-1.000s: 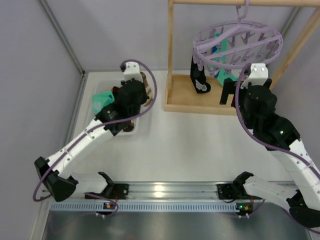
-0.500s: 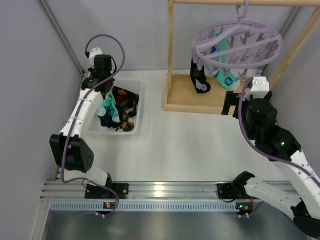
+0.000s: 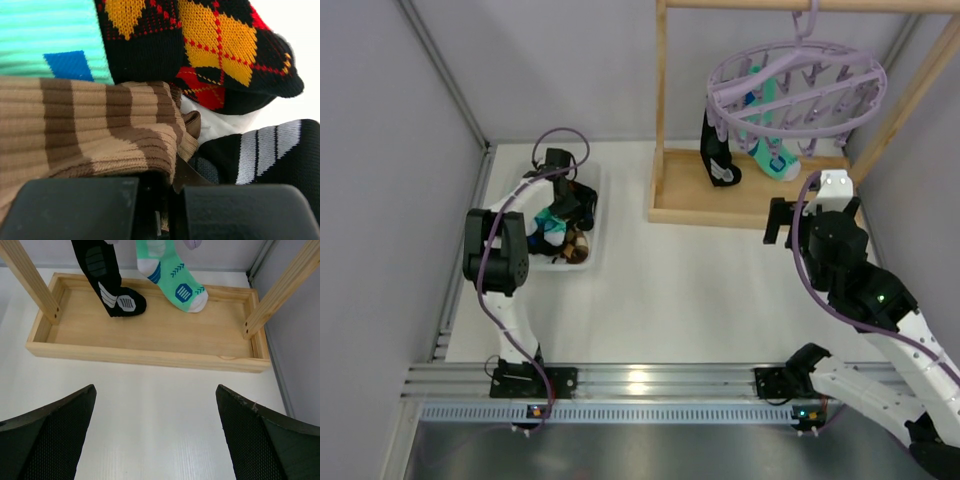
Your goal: Remove the socks clipped to the hanger
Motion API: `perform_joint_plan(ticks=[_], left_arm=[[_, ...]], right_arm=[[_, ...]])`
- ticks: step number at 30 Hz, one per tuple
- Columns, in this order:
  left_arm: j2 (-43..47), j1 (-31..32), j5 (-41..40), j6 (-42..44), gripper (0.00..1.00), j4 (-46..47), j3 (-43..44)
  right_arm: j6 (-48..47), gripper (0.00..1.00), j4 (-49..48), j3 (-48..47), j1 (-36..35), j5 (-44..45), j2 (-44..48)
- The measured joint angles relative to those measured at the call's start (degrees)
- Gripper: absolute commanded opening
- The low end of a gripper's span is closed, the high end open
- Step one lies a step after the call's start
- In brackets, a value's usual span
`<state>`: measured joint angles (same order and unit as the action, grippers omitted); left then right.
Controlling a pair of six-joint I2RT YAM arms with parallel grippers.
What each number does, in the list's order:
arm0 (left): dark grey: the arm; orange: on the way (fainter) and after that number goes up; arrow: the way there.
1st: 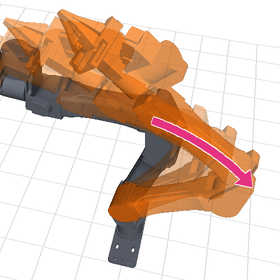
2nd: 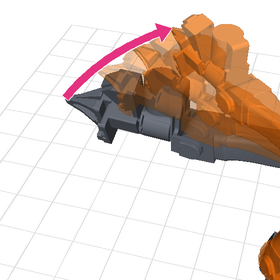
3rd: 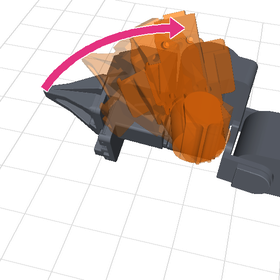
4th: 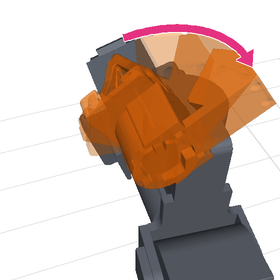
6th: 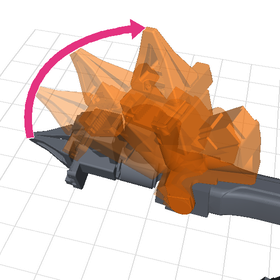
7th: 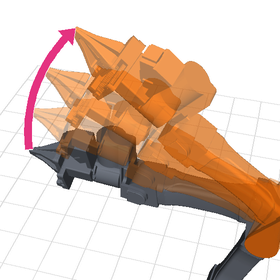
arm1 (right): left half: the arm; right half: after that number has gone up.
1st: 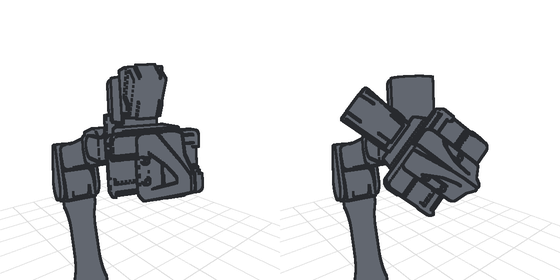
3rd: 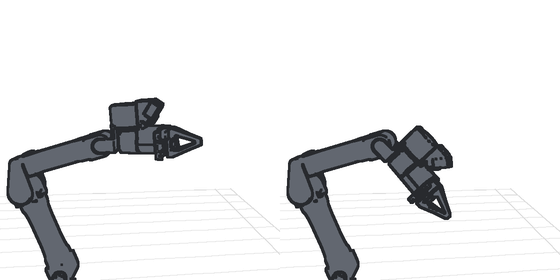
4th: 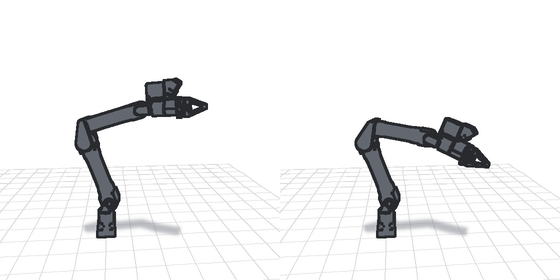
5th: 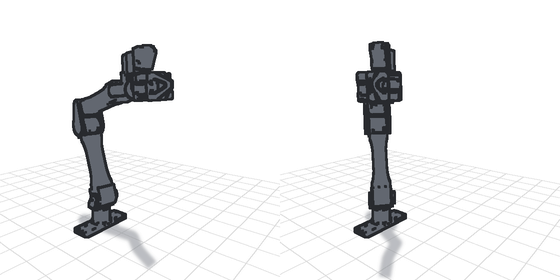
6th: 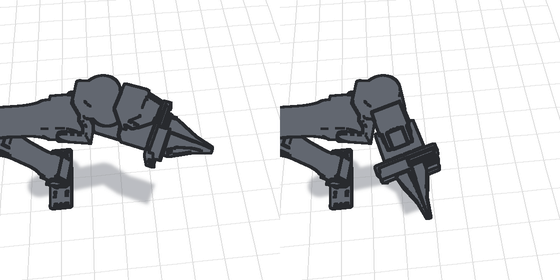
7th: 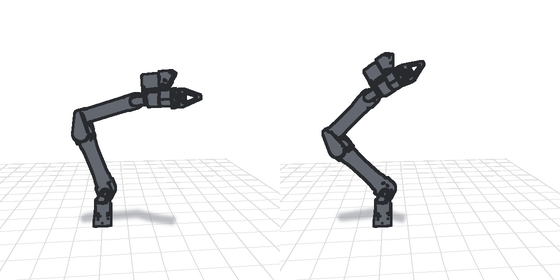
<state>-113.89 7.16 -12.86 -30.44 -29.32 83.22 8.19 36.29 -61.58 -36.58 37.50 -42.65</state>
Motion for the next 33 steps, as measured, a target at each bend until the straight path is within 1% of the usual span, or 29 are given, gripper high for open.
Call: perform_joint_plan(ticks=[3,4,6,7,8,10,11,13,14,15,21,26,28,29,31,33], left_arm=[[0.8,0.0,0.0,-1.5,0.0,0.4,-0.3],[1.1,-0.1,-0.1,-2.1,0.07,0.7,-0.9],[1.9,-0.1,-0.3,-2.8,0.14,1.4,-2.0],[2.6,-0.1,-0.4,-3.1,0.23,1.5,-2.6],[3.5,-0.1,-0.4,-3.3,0.29,1.4,-3.2],[5.8,0.0,-0.3,-3.7,0.44,0.9,-4.0],[7.3,0.0,0.0,-3.7,0.6,0.4,-4.1],[10.4,0.0,0.3,-3.7,0.72,0.2,-4.1],[12.4,0.0,0.6,-3.6,0.89,0.1,-4.1],[14.6,0.0,0.9,-3.2,0.98,0.1,-4.1],[26.4,0.0,3.3,-2.4,0.98,0.2,-4.1],[30.9,0.7,8.2,-1.8,0.98,0.2,-4.1],[31.8,3.7,8.7,-0.7,0.98,0.7,-4.3],[32.3,6.4,9.0,0.2,0.98,1.6,-4.7],[32.9,12.7,10.7,2.1,0.98,5.7,-6.6],[33.0,20.8,13.4,3.7,0.98,11.4,-9.4]], right_arm=[[0.0,0.99,0.1,0.4,0.0,-0.1,1.0],[0.1,0.99,0.1,0.5,0.0,-0.1,1.3],[0.4,0.99,0.1,0.5,0.0,-0.1,1.8],[0.6,0.99,0.1,0.5,0.0,-0.1,1.9],[0.7,0.99,0.0,0.7,0.0,-0.1,2.2],[1.1,0.99,-0.2,1.2,0.0,-0.1,2.5],[1.4,0.99,0.0,1.2,0.0,-0.2,2.5],[1.9,0.99,-0.2,1.7,0.3,-0.7,2.4],[2.1,1.0,-0.3,2.0,0.4,-1.0,2.4],[2.5,0.99,-0.3,2.4,0.6,-1.6,2.3],[3.8,0.99,-0.9,4.4,2.3,-5.4,1.6],[4.6,1.0,-1.1,5.2,3.4,-7.9,1.8],[5.0,0.99,-1.2,5.8,3.4,-8.3,2.9],[5.1,0.99,-1.1,6.1,3.4,-8.5,3.7],[5.4,1.0,-1.1,7.0,3.4,-8.9,5.6],[5.7,0.99,-1.2,8.4,3.5,-9.3,8.8]])
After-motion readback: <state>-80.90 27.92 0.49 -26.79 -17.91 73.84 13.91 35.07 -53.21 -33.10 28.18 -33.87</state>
